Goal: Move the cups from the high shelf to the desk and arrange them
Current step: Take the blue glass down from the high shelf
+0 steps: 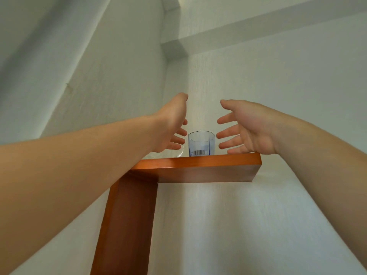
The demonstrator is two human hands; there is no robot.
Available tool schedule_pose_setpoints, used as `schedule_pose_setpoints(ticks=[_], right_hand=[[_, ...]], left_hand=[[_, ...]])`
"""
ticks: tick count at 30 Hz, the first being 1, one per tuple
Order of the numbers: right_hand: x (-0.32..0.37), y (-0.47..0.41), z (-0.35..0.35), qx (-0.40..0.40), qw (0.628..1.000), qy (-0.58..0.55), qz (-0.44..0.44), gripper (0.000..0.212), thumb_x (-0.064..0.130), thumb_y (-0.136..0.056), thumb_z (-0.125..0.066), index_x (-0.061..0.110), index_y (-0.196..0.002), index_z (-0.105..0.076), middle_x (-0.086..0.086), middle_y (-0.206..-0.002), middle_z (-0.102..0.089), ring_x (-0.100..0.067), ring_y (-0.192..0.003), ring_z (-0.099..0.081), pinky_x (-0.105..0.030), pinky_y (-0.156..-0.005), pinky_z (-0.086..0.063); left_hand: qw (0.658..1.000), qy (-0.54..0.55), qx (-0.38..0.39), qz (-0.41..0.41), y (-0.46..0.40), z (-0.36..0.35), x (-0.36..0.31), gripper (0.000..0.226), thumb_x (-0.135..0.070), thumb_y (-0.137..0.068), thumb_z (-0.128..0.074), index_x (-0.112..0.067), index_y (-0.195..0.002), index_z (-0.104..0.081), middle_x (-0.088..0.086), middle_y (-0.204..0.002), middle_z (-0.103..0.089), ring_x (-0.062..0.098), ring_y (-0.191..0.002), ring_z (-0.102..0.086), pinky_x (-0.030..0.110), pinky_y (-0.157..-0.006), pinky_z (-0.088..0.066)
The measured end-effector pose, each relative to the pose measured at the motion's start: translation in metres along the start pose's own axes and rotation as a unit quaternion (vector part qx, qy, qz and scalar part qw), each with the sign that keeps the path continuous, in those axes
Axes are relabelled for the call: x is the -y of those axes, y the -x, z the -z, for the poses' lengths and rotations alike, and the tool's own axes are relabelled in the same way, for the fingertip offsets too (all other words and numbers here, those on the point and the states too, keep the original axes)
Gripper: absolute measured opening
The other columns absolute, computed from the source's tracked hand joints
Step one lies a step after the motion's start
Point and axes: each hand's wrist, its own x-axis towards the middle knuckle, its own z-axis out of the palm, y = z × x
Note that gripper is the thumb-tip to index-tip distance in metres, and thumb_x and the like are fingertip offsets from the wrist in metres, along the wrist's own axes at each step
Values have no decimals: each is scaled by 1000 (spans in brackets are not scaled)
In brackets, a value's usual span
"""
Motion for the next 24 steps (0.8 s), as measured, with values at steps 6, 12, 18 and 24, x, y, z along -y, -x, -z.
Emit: schedule_pose_setpoints(ticks=[6,12,18,24], right_hand=[[0,-21,0,24,999,-15,-36,72,62,-102,-39,12,-153,-42,-30,-153,-46,-51,-129,-56,-58,-106,-48],[1,-36,2,45,997,-19,-62,77,64,-101,-40,8,-154,-39,-30,-152,-47,-52,-115,-64,-55,-92,-56],[1,-47,12,78,994,-14,-78,81,63,-100,-46,1,-152,-40,-30,-147,-53,-49,-113,-67,-56,-95,-55],[3,-54,16,106,990,47,-81,73,46,-94,-67,-1,-146,-47,-26,-136,-64,-43,-105,-74,-49,-84,-62]], left_hand=[[998,1,21,64,-13,-3,-1,79,-76,-92,-31,-8,-127,-53,24,-135,-59,49,-116,-62,54,-100,-55],[989,41,68,128,-22,1,0,95,-76,-92,-31,-1,-149,-41,31,-148,-51,54,-127,-55,59,-108,-50],[982,46,107,152,-28,7,-1,91,-73,-97,-27,2,-146,-42,35,-139,-56,55,-118,-60,60,-90,-58],[973,-5,163,162,-33,12,0,73,-47,-102,-51,10,-146,-41,39,-127,-65,53,-103,-73,58,-79,-64]])
